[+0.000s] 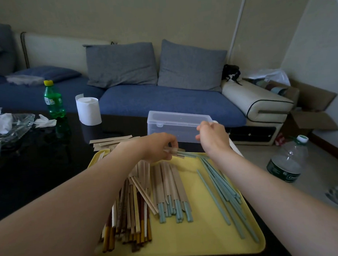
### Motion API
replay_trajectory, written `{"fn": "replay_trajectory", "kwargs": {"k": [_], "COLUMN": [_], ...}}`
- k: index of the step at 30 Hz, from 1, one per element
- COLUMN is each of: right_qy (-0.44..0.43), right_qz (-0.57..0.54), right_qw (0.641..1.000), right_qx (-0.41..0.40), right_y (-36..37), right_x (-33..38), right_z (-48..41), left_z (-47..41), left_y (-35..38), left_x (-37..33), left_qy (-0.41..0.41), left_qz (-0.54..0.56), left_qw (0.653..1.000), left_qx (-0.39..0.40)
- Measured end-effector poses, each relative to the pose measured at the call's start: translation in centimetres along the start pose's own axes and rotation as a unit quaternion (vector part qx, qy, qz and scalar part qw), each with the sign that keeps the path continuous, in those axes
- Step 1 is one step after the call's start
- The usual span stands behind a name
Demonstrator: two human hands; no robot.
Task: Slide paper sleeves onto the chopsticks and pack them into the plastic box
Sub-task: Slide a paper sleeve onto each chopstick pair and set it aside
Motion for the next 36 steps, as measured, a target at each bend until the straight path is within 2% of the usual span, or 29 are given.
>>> {"fn": "replay_trajectory", "kwargs": {"k": [2,5,8,12,14,16,21,25,28,31,36], "right_qy": [0.042,0.053,0.056,0.072,0.035,-0.034,-0.115,-0.150,-0.126,-0.058,0.068], "right_qz": [-0.026,-0.058,-0.094,-0.074,-0.048,0.029,0.148,0.183,0.189,0.214,0.266], "right_qw": [0.998,0.992,0.987,0.986,0.987,0.985,0.934,0.906,0.895,0.880,0.835], "right_qx": [0.040,0.098,0.115,0.129,0.150,0.169,0.304,0.351,0.383,0.419,0.476], "right_y": [1.1,2.5,2.8,2.9,3.0,2.8,2.2,2.2,2.3,2.6,2.7], "right_x": [-0.6,-0.3,0.0,-0.3,-0.2,0.2,0.1,-0.1,-0.2,-0.6,-1.4], "right_z": [0.2,0.7,1.0,0.8,0.8,0.9,1.6,2.1,2.4,2.8,4.0], "left_z": [0.1,0.2,0.3,0.6,0.6,0.5,0.4,0.6,0.7,0.6,0.6], "left_y": [-0.1,-0.1,0.0,-0.4,-0.5,-0.5,-0.4,-0.6,-0.6,-0.4,-1.0], "left_x": [-0.3,-1.1,-2.1,-2.5,-2.1,-1.4,-0.1,-0.4,-0.7,-0.6,1.1], "left_qy": [0.006,0.019,0.037,0.046,0.029,0.000,-0.041,-0.027,-0.024,-0.035,-0.117], "left_qz": [0.006,0.000,-0.016,0.002,0.030,0.023,0.013,-0.001,-0.013,-0.057,-0.131], "left_qw": [1.000,0.999,0.998,0.997,0.998,0.999,0.999,1.000,1.000,0.998,0.982], "left_qx": [0.002,0.026,0.052,0.065,0.052,0.034,0.016,0.008,0.005,-0.011,-0.064]}}
Point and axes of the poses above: each hand's wrist, its own z-axis away from the middle knuckle, its own y-axis out of the palm, x = y × z, the point moved 5 cm from there along -z, towards the middle knuckle, and after that the axes turned 4 degrees about -y, right-handed, at the moved point
